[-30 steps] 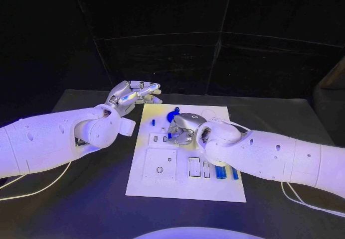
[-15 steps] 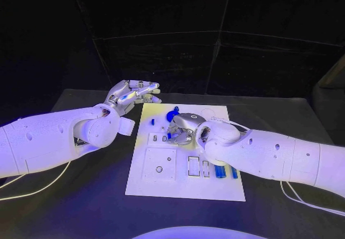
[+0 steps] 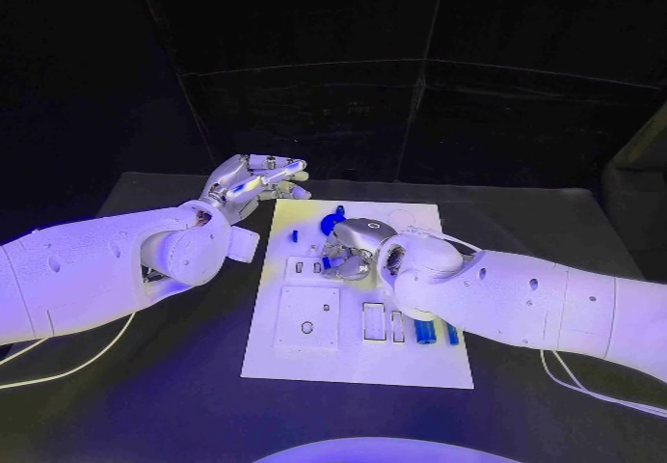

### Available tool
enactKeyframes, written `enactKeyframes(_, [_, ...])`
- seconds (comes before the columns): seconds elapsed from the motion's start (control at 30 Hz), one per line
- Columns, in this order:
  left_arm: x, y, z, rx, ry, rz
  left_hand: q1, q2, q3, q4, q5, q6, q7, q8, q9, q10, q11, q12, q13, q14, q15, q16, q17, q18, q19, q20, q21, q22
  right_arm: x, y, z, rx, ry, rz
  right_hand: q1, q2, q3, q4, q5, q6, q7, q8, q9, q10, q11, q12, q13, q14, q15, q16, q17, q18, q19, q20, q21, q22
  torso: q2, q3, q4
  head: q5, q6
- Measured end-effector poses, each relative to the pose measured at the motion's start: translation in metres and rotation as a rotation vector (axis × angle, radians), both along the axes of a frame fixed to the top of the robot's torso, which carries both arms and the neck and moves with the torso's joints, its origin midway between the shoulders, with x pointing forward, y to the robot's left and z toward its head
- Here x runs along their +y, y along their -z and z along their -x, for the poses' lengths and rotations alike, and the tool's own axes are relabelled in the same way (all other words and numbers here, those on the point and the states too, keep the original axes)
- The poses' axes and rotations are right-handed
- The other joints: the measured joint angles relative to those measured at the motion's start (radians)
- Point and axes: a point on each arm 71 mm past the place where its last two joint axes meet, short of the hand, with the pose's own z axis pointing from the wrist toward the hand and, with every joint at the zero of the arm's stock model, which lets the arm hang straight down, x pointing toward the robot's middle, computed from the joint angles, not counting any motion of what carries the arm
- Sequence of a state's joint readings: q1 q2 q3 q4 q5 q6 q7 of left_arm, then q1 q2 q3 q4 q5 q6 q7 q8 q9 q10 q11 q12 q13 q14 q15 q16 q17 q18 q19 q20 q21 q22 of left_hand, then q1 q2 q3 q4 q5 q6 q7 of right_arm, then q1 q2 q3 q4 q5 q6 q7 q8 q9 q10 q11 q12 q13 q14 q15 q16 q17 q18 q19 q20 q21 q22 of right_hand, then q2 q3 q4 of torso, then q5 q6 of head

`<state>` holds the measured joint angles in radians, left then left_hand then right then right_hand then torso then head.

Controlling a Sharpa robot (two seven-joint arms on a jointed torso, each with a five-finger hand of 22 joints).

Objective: Assemble the parts on the task board

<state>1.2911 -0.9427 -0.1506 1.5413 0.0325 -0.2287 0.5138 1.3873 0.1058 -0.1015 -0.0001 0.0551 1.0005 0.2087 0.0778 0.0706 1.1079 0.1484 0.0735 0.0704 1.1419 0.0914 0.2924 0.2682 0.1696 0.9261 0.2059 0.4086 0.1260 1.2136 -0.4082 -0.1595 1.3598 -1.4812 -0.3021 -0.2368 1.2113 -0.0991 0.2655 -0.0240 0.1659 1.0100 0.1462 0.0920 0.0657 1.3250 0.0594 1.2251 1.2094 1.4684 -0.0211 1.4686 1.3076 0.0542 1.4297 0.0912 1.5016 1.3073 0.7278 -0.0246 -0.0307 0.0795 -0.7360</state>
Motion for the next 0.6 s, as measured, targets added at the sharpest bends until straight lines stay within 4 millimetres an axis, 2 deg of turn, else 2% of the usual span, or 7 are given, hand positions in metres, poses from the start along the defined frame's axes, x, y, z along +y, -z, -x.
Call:
enactKeyframes(0.1, [0.000,0.000,0.000,0.000,0.000,0.000,0.000,0.000,0.000,0.000,0.000,0.000,0.000,0.000,0.000,0.000,0.000,0.000,0.000,0.000,0.000,-0.002,0.000,0.000,0.000,0.000,0.000,-0.001,0.000,0.001,0.000,-0.003,0.004,-0.004,-0.021,-0.019,-0.031,0.014,0.000,-0.022,0.004,-0.011,0.001,-0.013,0.005,-0.022,-0.024,-0.003,0.003,-0.002,0.000,0.000,-0.001,0.001,0.000,0.000,0.000,0.0000,0.0000,-0.001,-0.001])
enactKeyframes(0.3, [0.000,0.000,0.000,0.000,0.000,0.000,0.000,0.000,0.000,0.000,0.000,0.000,0.000,0.000,0.000,0.000,0.000,0.000,0.000,0.000,0.000,-0.002,0.000,0.000,0.000,0.000,0.000,-0.001,-0.002,0.001,0.000,-0.019,0.021,-0.032,-0.030,-0.022,-0.086,0.039,0.000,-0.062,0.016,-0.023,0.000,-0.027,0.012,-0.040,-0.049,-0.003,0.011,-0.005,-0.003,0.000,-0.003,0.011,-0.004,0.000,0.000,0.0000,0.0000,-0.002,-0.001])
enactKeyframes(0.4, [0.000,0.000,0.000,0.001,0.000,0.000,-0.003,0.003,0.000,0.000,0.000,0.006,-0.004,0.000,0.000,0.008,0.000,0.000,0.000,0.003,-0.002,-0.002,0.000,0.000,0.000,0.000,0.000,-0.001,-0.005,-0.002,-0.001,-0.040,0.031,-0.069,-0.030,-0.022,-0.124,0.055,0.034,-0.075,0.018,-0.023,0.000,-0.030,0.016,-0.040,-0.051,0.000,0.014,-0.009,-0.007,0.000,-0.004,0.011,-0.004,0.000,0.000,0.0002,0.0000,-0.002,-0.001])
enactKeyframes(0.43, [0.000,0.000,0.000,0.001,0.000,0.000,-0.007,0.007,0.000,0.000,0.000,0.016,-0.007,0.000,0.001,0.018,-0.005,0.000,0.000,0.025,-0.004,0.002,0.004,0.000,0.012,-0.004,0.003,0.000,-0.006,-0.003,0.000,-0.047,0.033,-0.083,-0.030,-0.022,-0.138,0.061,0.045,-0.084,0.020,-0.023,0.000,-0.030,0.016,-0.040,-0.051,-0.002,0.017,-0.009,-0.007,0.000,-0.002,0.012,-0.004,0.000,0.000,0.0003,0.0000,0.000,-0.002])
enactKeyframes(0.57, [0.002,0.000,0.000,0.003,-0.003,-0.002,-0.013,0.013,0.000,0.000,0.000,0.042,-0.030,0.004,0.003,0.075,-0.031,0.012,0.005,0.150,-0.041,0.063,0.048,0.000,0.101,-0.038,0.055,0.023,-0.014,-0.010,0.003,-0.084,0.025,-0.158,-0.021,-0.030,-0.166,0.078,0.053,-0.089,0.022,-0.023,0.000,-0.026,0.019,-0.025,-0.039,-0.004,0.018,-0.009,-0.006,0.000,0.000,0.014,-0.004,0.000,-0.002,0.0011,-0.0012,0.002,-0.003])
enactKeyframes(0.6, [0.002,0.001,-0.001,0.004,-0.004,-0.003,-0.014,0.014,0.000,0.000,0.000,0.048,-0.036,0.004,0.003,0.094,-0.039,0.017,0.008,0.190,-0.053,0.087,0.067,0.000,0.130,-0.050,0.074,0.032,-0.017,-0.012,0.004,-0.092,0.019,-0.176,-0.015,-0.025,-0.170,0.076,0.053,-0.089,0.022,-0.023,0.001,-0.024,0.021,-0.020,-0.035,-0.004,0.018,-0.009,-0.005,0.000,0.000,0.014,-0.004,0.000,-0.002,0.0011,-0.0016,0.002,-0.002])
